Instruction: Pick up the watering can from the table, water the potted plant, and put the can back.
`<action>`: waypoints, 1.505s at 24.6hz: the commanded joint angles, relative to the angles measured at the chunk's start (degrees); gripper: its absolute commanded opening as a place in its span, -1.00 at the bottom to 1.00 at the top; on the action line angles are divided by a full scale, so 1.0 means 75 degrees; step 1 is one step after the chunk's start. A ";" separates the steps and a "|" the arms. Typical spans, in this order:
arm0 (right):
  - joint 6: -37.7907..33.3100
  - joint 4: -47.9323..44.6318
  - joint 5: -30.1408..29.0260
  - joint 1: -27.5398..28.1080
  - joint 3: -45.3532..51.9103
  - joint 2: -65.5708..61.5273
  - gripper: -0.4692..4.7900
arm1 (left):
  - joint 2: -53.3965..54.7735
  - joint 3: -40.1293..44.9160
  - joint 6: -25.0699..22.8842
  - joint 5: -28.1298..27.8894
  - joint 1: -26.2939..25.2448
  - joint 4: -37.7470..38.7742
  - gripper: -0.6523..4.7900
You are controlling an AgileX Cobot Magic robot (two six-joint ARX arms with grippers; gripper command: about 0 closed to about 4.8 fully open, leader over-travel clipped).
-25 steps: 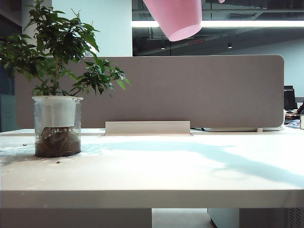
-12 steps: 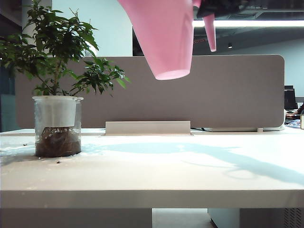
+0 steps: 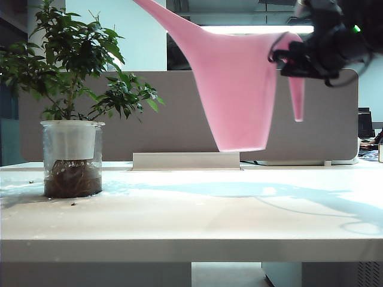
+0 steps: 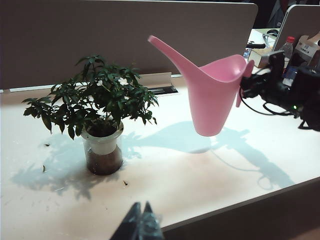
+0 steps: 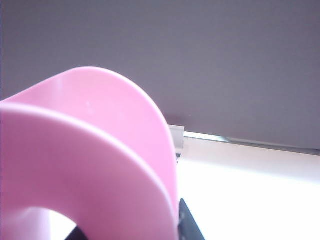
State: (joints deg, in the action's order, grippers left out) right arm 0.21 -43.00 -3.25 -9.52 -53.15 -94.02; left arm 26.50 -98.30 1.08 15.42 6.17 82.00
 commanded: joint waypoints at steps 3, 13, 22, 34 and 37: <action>-0.0460 -0.1859 -0.0443 0.0411 0.0487 -0.0291 -0.83 | 0.0006 -0.0015 -0.0029 0.0009 0.0006 0.0020 -0.78; -0.0513 -0.3232 -0.0813 0.0458 0.0909 -0.1405 -0.83 | 0.0006 -0.0015 -0.0029 0.0009 0.0006 0.0017 -0.78; -0.0510 -0.3622 -0.0985 0.0455 0.1084 -0.1926 -0.83 | 0.0006 -0.0015 -0.0029 0.0009 0.0006 0.0020 -0.78; -0.0510 -0.3960 -0.1128 0.0452 0.1661 -0.1923 -0.44 | 0.0006 -0.0015 -0.0029 0.0009 0.0006 0.0017 -0.78; -0.0504 -0.4144 -0.1128 0.0455 0.1679 -0.1906 -0.16 | 0.0006 -0.0015 -0.0029 0.0009 0.0006 0.0017 -0.78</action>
State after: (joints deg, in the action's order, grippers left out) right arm -2.94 -73.12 -10.83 -6.00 -40.56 -108.71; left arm 26.50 -98.30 1.08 15.42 6.20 82.00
